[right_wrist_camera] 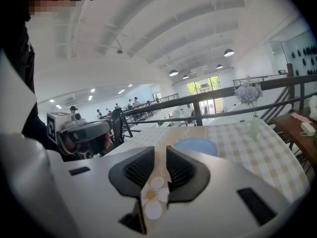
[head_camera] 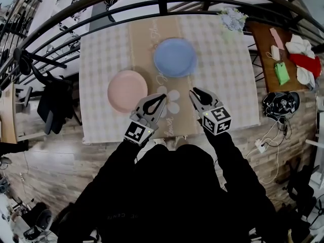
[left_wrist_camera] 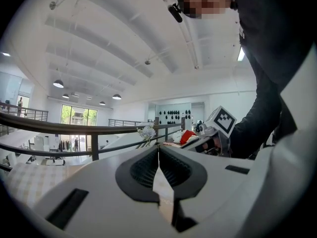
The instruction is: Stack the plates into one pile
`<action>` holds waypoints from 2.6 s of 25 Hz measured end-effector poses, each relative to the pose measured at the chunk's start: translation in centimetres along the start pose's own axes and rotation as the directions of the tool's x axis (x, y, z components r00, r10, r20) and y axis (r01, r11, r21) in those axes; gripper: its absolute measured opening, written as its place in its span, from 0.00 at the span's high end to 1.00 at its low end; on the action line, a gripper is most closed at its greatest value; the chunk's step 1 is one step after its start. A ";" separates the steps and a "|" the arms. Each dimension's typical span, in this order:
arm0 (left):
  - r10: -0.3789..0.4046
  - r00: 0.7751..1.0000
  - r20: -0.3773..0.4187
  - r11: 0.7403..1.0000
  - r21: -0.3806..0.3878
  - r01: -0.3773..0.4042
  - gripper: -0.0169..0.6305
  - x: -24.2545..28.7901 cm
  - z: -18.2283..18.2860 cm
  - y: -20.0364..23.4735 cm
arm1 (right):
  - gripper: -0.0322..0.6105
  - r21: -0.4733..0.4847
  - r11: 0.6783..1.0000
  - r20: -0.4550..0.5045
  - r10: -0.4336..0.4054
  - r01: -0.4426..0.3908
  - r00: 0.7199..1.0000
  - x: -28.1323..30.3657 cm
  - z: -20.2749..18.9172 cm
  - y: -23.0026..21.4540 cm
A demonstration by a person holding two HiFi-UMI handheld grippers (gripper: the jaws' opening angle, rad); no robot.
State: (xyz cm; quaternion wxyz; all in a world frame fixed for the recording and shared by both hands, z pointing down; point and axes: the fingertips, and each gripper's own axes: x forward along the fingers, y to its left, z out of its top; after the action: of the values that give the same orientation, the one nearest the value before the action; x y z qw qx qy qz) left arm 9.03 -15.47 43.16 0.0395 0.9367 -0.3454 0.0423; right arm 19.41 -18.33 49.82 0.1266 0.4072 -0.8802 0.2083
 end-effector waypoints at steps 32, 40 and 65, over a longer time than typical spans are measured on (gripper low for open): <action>0.079 0.996 0.032 0.997 -0.028 -0.078 0.94 9.3 -2.2 8.8 | 0.65 0.209 0.899 -0.405 -0.278 0.384 0.871 18.7 -7.8 -22.6; 0.103 0.995 0.011 0.993 -0.065 -0.102 0.94 9.1 -3.1 9.7 | 0.68 0.138 0.890 -0.423 -0.344 0.435 0.838 18.8 -8.1 -24.5; 0.171 0.985 -0.014 0.983 -0.059 -0.172 0.94 5.5 -3.3 8.5 | 0.92 0.595 0.705 -0.401 -0.157 0.386 0.903 17.9 -11.0 -22.4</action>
State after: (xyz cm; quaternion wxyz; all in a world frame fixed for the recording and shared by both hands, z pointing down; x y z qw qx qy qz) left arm 7.52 -25.10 47.40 0.0655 0.9016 -0.4258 0.0395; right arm 25.83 -38.08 72.44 0.1450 0.5125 -0.6451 0.5479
